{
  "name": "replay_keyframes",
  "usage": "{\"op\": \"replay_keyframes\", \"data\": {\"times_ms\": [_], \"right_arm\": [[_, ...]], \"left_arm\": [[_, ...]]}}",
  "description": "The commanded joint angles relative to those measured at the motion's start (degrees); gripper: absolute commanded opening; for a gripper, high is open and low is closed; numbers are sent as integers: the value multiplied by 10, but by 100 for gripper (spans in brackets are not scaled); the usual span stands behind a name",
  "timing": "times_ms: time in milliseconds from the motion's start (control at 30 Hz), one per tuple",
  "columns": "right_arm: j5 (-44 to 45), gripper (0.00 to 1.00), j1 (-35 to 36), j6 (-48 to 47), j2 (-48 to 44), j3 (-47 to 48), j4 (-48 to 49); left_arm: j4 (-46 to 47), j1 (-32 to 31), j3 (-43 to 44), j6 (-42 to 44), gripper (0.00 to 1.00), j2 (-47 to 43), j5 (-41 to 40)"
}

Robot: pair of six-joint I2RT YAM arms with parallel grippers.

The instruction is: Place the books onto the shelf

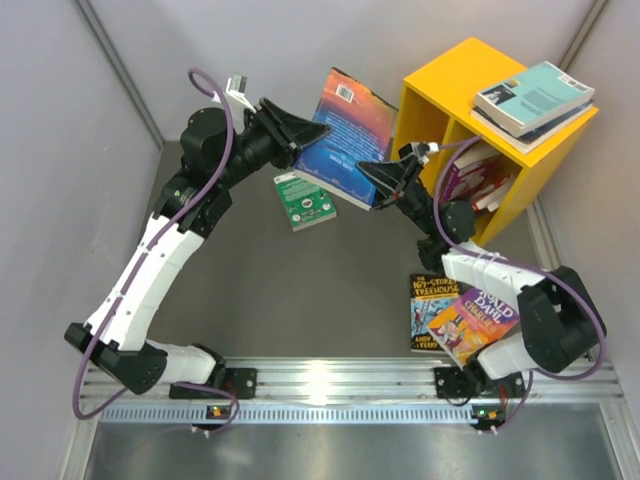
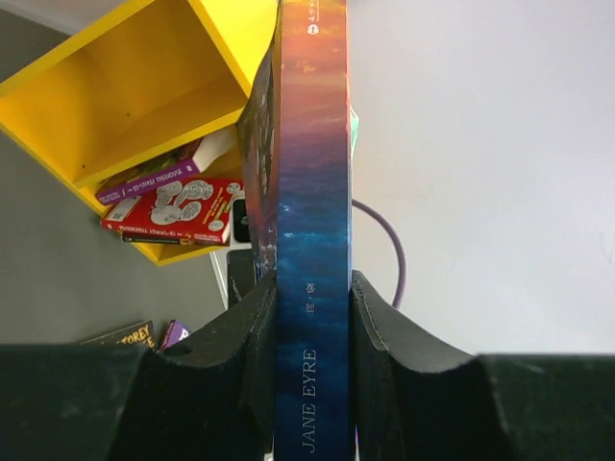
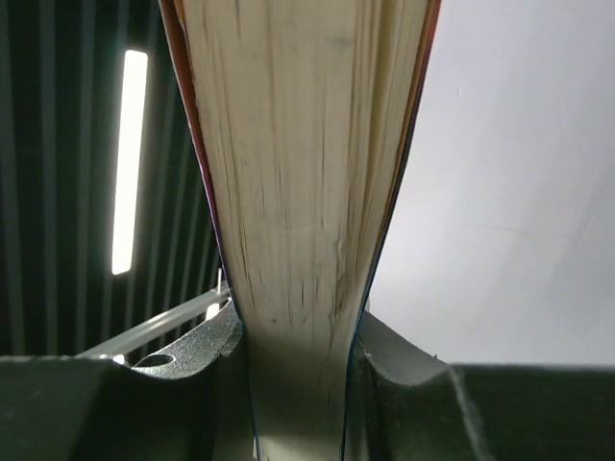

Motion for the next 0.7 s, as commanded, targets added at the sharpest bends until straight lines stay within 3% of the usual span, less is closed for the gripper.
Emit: {"op": "replay_keyframes", "data": {"times_ms": [0, 200, 267, 300, 400, 433, 500, 533, 667], "right_arm": [[-15, 0, -22, -8, -49, -4, 98], [-103, 0, -38, -95, -136, 1, -65], [-137, 0, -39, -171, -159, 39, -192], [-144, 0, -39, -202, -183, 57, -243], [-148, 0, -60, -354, -215, 158, -556], [-142, 0, -85, -410, -220, 208, -601], [-140, 0, -119, -423, -223, 236, -640], [-154, 0, -162, -405, -217, 247, -640], [-192, 0, -260, -388, -195, 291, -641]], "left_arm": [[52, -6, 21, 22, 0, -47, 16], [-35, -6, 52, 78, 0, -9, 43], [-52, -6, 73, 99, 0, 14, 62], [-68, -6, 77, 104, 12, 18, 70], [-83, -6, 72, 124, 43, 17, 53], [-87, -6, 68, 136, 57, 11, 44], [-95, -5, 55, 148, 66, -3, 22], [-106, -1, 53, 159, 75, -10, 10], [-128, 17, 46, 178, 91, -20, 12]]}}
